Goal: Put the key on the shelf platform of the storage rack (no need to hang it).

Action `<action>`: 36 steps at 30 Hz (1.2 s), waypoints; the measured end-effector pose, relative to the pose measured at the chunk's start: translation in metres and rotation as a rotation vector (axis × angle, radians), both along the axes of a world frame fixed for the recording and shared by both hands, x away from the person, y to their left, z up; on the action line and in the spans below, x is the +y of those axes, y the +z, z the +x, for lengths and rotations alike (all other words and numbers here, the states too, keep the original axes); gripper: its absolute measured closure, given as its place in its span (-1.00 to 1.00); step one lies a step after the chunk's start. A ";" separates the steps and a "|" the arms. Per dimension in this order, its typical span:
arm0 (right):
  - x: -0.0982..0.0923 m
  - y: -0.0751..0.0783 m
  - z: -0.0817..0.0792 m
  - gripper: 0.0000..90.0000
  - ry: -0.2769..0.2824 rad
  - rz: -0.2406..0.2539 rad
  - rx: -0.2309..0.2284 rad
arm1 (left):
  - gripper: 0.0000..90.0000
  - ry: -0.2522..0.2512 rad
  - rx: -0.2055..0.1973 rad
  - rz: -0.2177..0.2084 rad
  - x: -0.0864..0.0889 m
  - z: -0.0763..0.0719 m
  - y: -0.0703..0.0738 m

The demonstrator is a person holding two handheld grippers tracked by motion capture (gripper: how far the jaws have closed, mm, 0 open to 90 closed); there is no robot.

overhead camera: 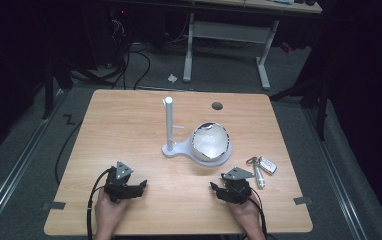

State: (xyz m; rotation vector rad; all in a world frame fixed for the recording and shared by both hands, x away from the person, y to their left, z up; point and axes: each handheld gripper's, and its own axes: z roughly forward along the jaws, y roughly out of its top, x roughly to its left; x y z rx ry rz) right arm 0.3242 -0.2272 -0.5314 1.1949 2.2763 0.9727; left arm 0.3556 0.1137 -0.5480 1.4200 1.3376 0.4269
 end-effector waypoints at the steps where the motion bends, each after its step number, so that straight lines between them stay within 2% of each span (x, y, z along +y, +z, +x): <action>1: 0.000 0.000 0.000 0.01 0.000 0.000 0.000 | -0.59 0.000 0.000 0.000 0.000 0.000 0.000; 36: 0.000 0.000 -0.001 0.03 -0.012 0.003 -0.001 | -0.59 0.002 0.001 -0.003 0.000 0.000 0.000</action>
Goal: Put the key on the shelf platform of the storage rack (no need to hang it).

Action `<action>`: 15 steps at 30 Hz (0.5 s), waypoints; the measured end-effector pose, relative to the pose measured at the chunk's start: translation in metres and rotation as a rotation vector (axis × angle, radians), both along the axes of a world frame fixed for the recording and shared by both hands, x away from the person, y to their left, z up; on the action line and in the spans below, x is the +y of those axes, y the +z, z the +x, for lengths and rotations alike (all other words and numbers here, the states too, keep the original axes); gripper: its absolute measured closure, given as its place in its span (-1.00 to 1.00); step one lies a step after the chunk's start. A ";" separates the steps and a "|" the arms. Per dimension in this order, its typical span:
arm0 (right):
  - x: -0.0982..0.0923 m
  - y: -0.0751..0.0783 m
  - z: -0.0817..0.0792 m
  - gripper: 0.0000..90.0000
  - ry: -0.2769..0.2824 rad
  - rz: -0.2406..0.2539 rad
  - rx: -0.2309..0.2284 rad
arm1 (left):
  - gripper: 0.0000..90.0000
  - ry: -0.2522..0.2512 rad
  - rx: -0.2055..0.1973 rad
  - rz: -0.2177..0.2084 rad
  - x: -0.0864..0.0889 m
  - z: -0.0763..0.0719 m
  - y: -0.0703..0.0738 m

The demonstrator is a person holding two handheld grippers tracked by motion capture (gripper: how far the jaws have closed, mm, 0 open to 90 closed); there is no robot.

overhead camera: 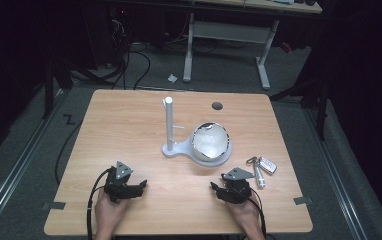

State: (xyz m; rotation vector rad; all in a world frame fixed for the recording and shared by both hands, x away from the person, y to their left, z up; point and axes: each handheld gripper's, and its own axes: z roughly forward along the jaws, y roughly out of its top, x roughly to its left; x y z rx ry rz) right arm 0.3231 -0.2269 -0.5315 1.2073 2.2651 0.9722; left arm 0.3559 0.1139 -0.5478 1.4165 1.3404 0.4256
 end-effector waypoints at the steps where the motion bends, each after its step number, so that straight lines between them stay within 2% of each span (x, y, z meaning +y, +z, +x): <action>1: 0.000 0.000 0.000 0.03 0.000 0.000 0.000 | -0.59 0.000 0.000 0.000 0.000 0.000 0.000; 11: -0.002 0.002 -0.001 0.09 -0.017 0.000 0.013 | -0.59 -0.005 0.000 0.002 0.000 0.000 0.000; 15: -0.008 0.006 -0.002 0.10 -0.025 0.008 0.004 | -0.59 -0.005 0.000 0.002 0.000 0.000 0.000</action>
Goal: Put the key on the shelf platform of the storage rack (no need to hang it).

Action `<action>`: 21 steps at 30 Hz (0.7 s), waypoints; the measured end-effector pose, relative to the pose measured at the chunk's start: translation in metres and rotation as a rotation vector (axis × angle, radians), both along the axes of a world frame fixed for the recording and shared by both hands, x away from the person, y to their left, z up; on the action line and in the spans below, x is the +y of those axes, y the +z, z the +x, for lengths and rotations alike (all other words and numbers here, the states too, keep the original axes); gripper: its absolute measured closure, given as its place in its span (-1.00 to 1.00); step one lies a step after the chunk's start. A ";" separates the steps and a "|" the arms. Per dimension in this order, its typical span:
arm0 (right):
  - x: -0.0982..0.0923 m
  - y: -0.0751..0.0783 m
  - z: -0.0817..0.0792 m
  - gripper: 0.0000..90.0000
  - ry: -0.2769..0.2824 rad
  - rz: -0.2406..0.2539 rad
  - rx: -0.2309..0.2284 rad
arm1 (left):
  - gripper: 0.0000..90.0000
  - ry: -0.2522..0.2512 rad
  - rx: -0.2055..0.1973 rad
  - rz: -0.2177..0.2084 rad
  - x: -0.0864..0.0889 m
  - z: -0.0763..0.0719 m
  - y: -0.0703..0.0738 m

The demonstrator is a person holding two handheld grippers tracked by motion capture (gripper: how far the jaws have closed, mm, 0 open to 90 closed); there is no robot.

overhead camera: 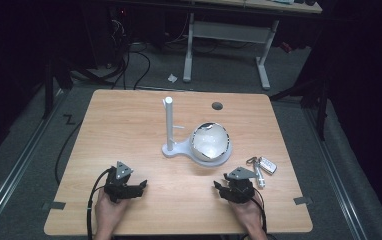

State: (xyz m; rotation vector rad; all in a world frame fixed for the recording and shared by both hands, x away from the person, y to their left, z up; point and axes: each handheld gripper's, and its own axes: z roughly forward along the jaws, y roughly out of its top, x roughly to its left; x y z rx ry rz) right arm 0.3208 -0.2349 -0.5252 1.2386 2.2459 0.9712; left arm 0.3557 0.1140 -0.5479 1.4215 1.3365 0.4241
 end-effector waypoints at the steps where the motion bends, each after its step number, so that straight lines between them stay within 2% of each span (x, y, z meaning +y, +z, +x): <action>1: 0.000 0.000 0.000 0.10 0.000 0.000 0.000 | -0.59 0.000 0.000 0.000 0.000 0.000 0.000; 7: -0.008 0.003 -0.002 0.12 -0.012 0.024 -0.018 | -0.59 0.000 0.000 0.000 0.000 0.000 0.000; 21: -0.019 0.010 -0.004 0.19 -0.020 0.063 -0.027 | -0.59 0.000 0.000 0.001 0.000 0.000 0.000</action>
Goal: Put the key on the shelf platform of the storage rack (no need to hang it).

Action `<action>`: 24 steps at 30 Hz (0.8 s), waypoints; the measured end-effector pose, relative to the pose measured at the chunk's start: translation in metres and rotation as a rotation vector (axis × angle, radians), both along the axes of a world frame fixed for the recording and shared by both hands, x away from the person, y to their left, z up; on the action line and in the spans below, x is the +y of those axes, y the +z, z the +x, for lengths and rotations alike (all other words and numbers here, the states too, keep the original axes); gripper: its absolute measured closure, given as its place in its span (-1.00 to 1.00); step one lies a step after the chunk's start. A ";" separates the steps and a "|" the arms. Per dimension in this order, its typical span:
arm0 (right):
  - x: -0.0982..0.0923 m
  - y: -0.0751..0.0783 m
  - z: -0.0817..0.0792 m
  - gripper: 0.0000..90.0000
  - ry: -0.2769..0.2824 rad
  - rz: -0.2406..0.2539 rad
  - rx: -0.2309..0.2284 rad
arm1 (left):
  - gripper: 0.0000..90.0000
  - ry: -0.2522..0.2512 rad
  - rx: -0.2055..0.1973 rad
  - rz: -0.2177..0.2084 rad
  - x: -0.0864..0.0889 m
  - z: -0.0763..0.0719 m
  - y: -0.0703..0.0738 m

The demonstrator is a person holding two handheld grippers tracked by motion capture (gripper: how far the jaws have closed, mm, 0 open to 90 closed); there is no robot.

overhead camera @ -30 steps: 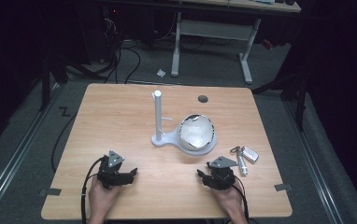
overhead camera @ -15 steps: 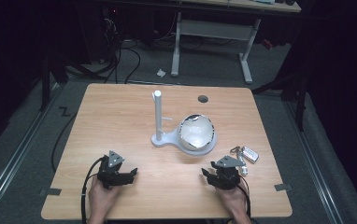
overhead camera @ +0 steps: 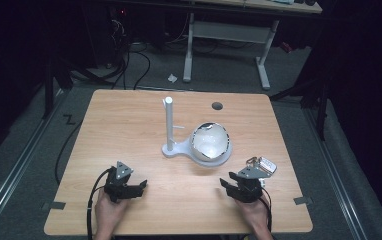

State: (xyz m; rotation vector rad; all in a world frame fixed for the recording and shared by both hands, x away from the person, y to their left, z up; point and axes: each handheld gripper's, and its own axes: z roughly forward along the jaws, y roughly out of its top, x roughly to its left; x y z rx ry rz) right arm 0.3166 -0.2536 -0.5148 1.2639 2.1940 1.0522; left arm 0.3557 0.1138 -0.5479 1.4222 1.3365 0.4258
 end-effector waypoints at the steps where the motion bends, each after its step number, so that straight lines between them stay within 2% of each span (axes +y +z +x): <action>1: -0.001 0.001 0.000 0.19 -0.002 0.003 0.002 | -0.59 0.000 0.000 0.000 0.000 0.000 0.000; 10: -0.015 0.006 -0.004 0.20 -0.054 0.021 -0.047 | -0.59 0.000 0.000 -0.001 0.000 0.000 0.000; 24: -0.034 0.015 -0.007 0.21 -0.108 0.015 -0.063 | -0.59 0.000 0.000 0.000 0.000 0.000 0.000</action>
